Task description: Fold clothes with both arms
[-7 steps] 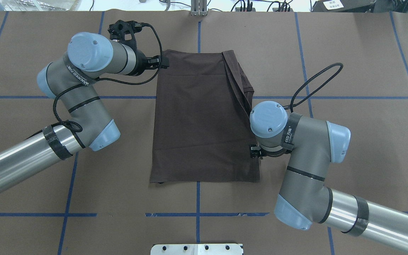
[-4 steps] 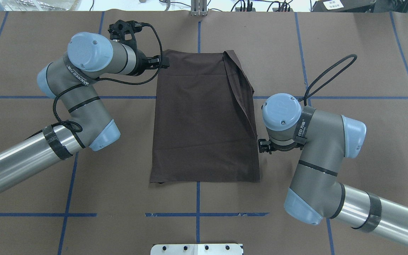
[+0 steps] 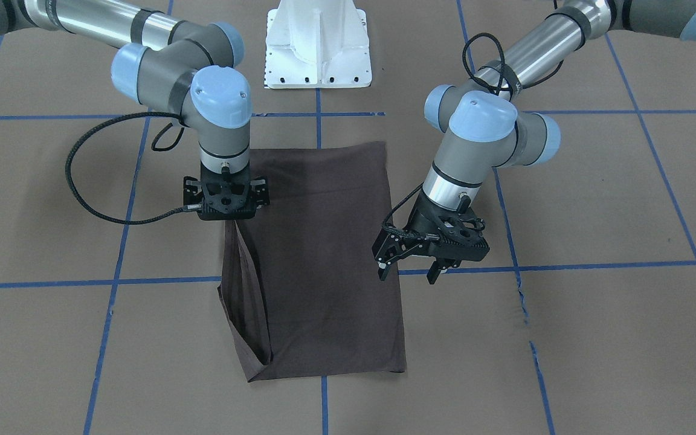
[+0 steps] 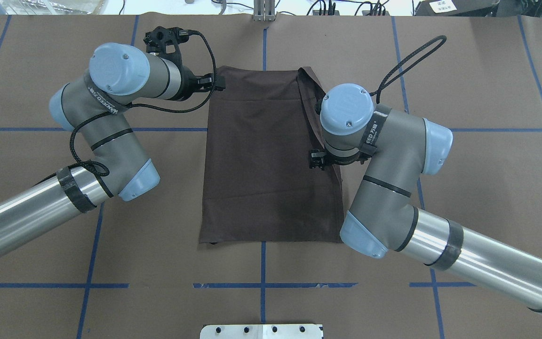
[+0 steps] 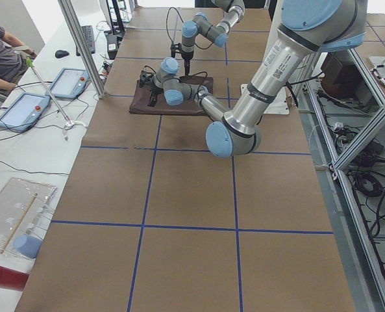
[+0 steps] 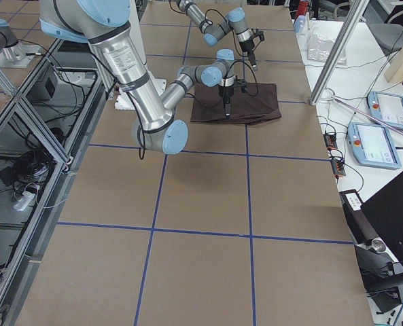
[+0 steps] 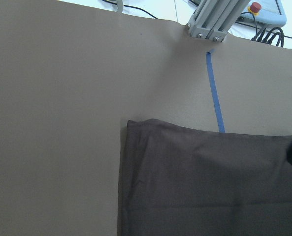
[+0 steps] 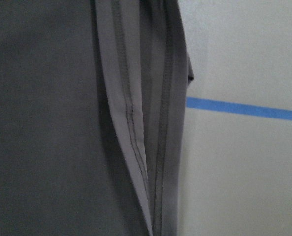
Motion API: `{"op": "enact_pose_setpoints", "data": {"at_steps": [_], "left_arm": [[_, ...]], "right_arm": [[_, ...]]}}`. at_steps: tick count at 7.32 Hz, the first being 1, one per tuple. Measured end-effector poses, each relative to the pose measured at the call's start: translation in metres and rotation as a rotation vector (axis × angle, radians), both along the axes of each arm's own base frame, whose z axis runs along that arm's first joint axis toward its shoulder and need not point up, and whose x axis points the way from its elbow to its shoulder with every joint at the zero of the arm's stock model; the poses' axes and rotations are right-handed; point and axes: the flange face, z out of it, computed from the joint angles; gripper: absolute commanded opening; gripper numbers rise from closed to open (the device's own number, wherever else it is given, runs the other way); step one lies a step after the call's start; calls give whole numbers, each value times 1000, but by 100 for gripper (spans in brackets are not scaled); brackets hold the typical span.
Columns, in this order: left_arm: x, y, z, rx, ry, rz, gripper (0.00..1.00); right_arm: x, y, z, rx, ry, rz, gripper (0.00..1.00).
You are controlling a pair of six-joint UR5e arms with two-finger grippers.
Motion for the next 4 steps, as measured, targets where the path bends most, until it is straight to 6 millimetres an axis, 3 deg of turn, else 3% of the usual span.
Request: {"op": "enact_pose_setpoints", "data": {"at_steps": [2,4], "left_arm": [[-14,11,-20,32,35,-4,100],[-29,22,-34,59,61,-6,100]], "right_arm": [[2,-36,8,35,21,-21,100],[3,-48,16,43,43,-40,100]]}}
